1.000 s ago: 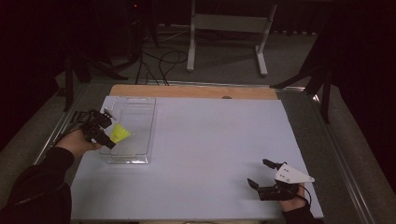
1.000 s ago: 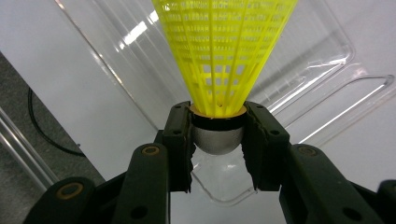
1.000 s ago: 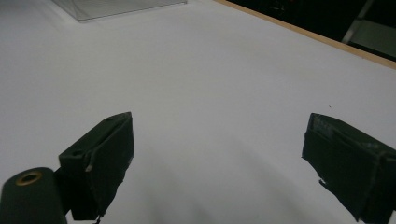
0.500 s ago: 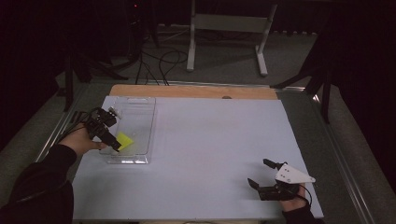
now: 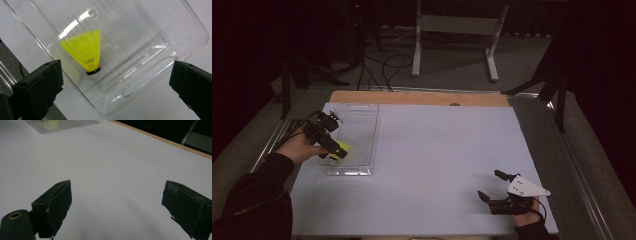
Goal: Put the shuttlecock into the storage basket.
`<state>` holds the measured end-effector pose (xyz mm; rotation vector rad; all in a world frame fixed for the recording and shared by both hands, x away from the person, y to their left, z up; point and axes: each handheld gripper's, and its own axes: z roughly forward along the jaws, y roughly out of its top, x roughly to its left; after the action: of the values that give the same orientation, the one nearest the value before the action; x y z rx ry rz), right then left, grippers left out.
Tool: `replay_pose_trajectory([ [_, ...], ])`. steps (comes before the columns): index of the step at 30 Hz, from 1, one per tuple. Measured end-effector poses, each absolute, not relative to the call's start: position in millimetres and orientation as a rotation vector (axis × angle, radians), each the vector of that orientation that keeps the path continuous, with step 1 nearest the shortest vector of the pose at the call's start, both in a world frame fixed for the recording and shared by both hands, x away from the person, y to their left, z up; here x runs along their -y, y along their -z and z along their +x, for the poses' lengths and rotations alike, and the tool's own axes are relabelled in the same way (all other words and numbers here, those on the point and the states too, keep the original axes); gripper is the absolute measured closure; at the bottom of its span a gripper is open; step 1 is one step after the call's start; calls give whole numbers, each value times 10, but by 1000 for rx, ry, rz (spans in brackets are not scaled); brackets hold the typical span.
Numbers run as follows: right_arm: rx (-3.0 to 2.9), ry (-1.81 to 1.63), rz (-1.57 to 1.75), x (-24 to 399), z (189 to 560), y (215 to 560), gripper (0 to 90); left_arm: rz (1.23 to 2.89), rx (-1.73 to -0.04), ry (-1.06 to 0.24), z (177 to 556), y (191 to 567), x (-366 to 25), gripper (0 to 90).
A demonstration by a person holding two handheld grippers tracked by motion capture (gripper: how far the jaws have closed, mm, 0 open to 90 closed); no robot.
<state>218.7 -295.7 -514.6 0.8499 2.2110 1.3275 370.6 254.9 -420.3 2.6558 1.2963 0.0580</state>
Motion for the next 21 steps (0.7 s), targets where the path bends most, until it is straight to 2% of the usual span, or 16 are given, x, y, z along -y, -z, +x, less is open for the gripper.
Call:
replay_pose_trajectory([
  [8,-2209,-1320,856,2965,2180,5149,94,2639,-1234,-47,3703,4197,-2462,0],
  [21,-2210,-1319,860,2969,2180,5150,94,2548,-1124,-120,3738,4101,-2194,0],
])
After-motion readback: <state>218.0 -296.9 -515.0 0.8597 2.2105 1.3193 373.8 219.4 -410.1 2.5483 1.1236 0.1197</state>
